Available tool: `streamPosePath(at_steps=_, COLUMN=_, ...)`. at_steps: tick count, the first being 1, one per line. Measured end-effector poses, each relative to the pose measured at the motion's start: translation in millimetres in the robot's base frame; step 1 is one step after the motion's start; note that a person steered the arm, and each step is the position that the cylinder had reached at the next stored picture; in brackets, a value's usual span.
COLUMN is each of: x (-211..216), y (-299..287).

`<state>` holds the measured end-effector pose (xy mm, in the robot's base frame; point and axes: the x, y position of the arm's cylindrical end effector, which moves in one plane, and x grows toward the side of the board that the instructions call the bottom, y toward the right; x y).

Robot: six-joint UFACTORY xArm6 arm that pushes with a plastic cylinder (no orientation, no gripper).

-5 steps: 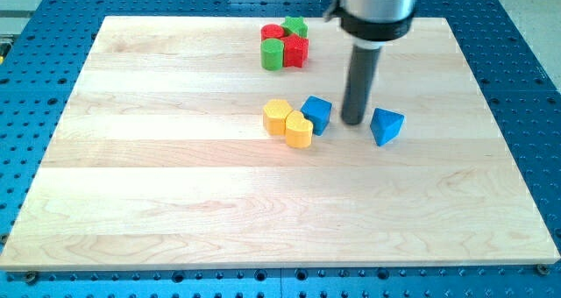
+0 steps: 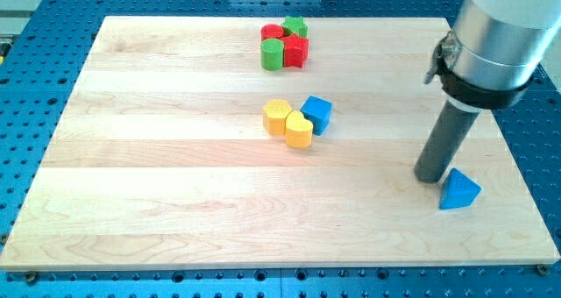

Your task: Place the triangle at the bottom right of the board

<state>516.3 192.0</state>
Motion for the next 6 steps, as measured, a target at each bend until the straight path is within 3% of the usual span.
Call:
streamPosePath(at_steps=2, x=41.7, y=6.4)
streamPosePath(at_steps=3, x=38.2, y=-21.5)
streamPosePath(at_steps=5, x=10.1, y=-232.0)
streamPosePath(at_steps=6, x=-50.3, y=-269.0)
